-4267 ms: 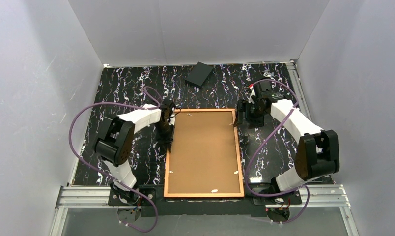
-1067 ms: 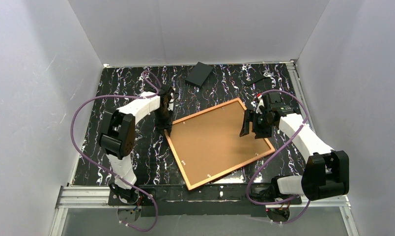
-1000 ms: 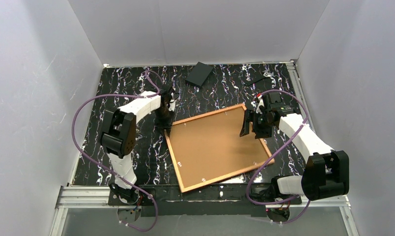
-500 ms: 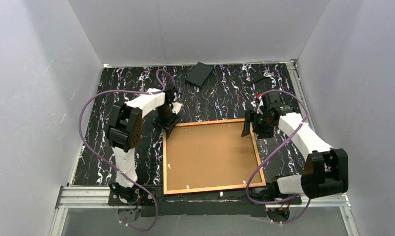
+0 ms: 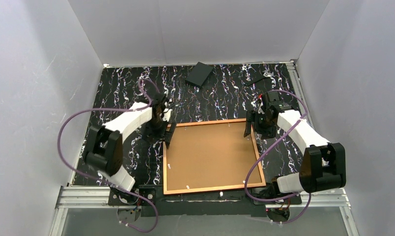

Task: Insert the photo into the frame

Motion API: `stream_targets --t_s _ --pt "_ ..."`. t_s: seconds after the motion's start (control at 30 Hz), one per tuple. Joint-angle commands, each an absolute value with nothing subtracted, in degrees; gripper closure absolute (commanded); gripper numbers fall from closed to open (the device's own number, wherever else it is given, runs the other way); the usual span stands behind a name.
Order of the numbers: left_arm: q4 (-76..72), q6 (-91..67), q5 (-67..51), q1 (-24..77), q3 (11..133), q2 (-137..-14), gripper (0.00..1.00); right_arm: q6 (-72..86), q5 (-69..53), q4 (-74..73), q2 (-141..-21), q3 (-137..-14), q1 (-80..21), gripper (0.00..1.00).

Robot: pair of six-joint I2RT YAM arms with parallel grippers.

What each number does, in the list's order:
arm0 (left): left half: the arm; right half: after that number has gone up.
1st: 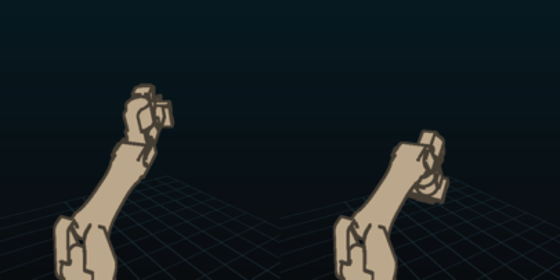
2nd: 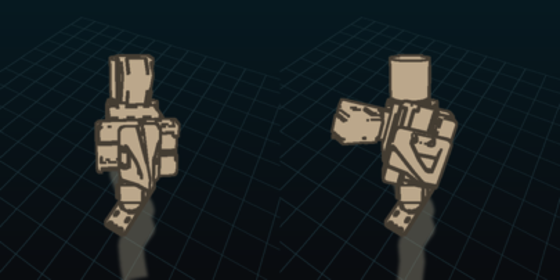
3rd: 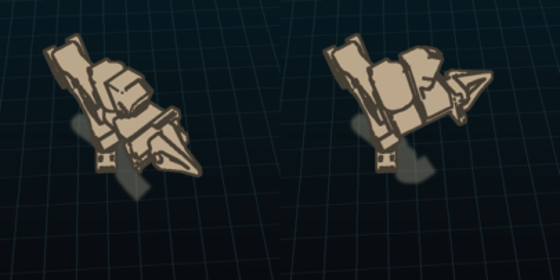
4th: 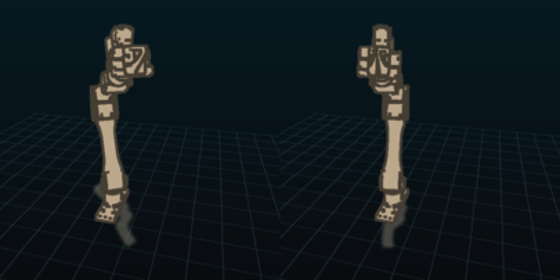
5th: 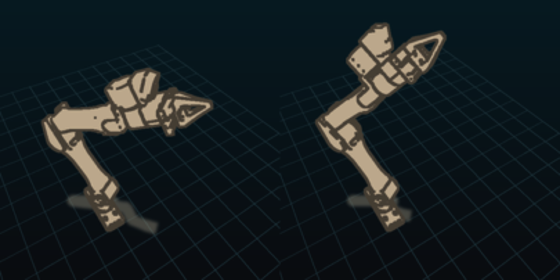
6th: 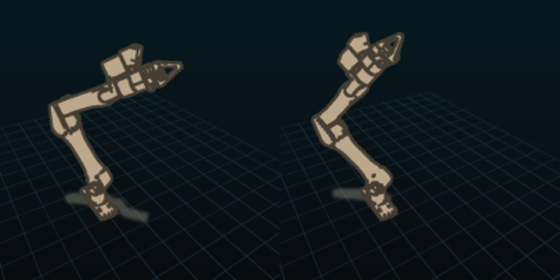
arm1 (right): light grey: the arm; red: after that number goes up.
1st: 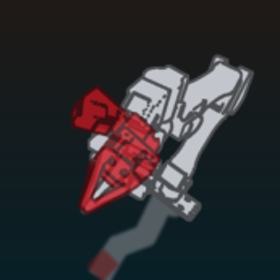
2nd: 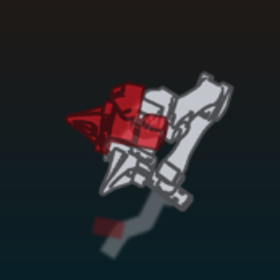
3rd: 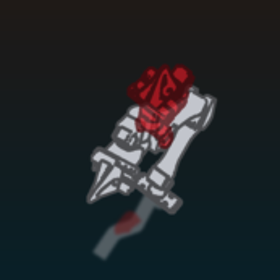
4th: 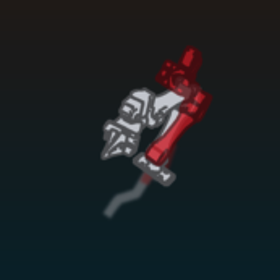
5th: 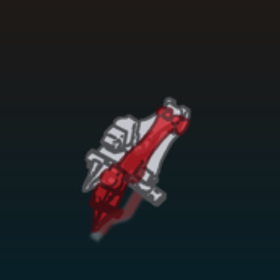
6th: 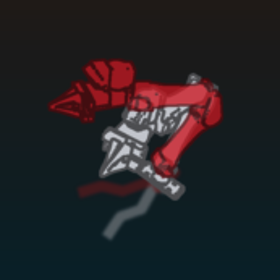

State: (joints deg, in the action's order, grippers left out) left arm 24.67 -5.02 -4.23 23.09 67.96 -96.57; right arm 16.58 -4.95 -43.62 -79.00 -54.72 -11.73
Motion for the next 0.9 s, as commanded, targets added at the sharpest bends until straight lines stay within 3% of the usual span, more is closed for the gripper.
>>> stream_targets --t_s 0.0,0.33,0.63,0.73,0.87 --pt "21.5 -17.71 -9.2 23.2 56.87 -88.08 0.22 17.29 -5.28 -43.68 -78.38 -55.38 -11.01 0.1" --pt "15.88 -24.13 -6.9 23.47 51.08 -93.71 0.35 18.27 -4.66 -44.05 -78.38 -54.97 -10.12 0.1" --pt "12.45 -24.73 -6.56 23.11 48.77 -94.6 0.76 18.29 -4.44 -44.43 -78.86 -55.09 -8.93 0.1" --pt "14.96 -23.64 -5.02 21.76 50.22 -93.47 0.83 18.3 -4.48 -44.38 -79.5 -55.06 -8.88 0.1" --pt "17.06 -21.84 -6.4 18.52 51.99 -93.12 0.83 18.24 -4.73 -44.4 -80.64 -55.21 -8.87 0.1"
